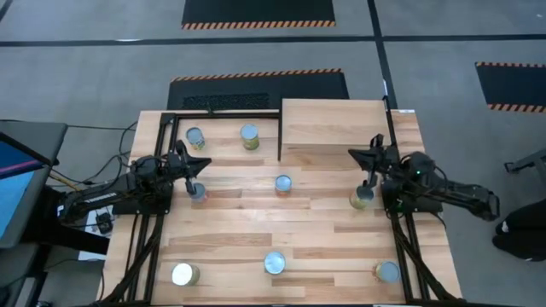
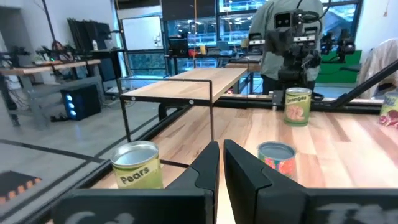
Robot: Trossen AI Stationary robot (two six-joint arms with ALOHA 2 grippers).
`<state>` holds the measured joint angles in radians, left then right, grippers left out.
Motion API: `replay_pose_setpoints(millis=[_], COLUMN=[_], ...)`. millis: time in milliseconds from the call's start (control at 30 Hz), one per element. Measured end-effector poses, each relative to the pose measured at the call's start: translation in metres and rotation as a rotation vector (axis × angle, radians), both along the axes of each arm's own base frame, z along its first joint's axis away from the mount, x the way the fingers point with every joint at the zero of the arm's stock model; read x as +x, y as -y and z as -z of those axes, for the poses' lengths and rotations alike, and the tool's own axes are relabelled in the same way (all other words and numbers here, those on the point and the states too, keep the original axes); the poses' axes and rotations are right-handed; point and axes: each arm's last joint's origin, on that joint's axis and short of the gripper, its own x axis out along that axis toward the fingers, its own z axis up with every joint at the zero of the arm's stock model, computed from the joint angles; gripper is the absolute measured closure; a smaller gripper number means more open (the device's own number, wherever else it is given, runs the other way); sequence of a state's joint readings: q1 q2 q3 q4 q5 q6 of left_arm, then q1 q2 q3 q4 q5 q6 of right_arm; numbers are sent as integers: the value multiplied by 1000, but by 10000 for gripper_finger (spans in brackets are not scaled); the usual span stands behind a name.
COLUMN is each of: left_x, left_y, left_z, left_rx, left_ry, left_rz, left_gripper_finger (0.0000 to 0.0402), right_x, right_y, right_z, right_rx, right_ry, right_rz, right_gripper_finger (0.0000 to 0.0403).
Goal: Pick and place cans onto a shelf
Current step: Put the small canned oranges on the shelf
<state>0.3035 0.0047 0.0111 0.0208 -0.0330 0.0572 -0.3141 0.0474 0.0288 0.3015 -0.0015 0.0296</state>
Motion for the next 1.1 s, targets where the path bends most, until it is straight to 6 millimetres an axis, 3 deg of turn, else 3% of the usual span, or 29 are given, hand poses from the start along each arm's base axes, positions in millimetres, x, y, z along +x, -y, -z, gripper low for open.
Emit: replay_pose_setpoints(millis=[267,667,900,1100], left_x=[0,-1,-1,-1], left_y=[1,-1,-2,-2], left_z=[0,-1,-3,-2], left_rx=[42,109,116,160], left_ry=[-15,-33,-18,-38], left_rz=[24,-53,-91,-94], left_gripper_finger=[401,401,401,401], right_x=[10,34,58,89], right_y=[0,-23,-42,-49], right_z=[-2,-45,-60,-76], right_rx=[-26,-221,-310,-221], right_ry=[-89,-147,-179,-243], right_rz=[-14,-156,-254,-283], right_gripper_finger=[398,386,384,374])
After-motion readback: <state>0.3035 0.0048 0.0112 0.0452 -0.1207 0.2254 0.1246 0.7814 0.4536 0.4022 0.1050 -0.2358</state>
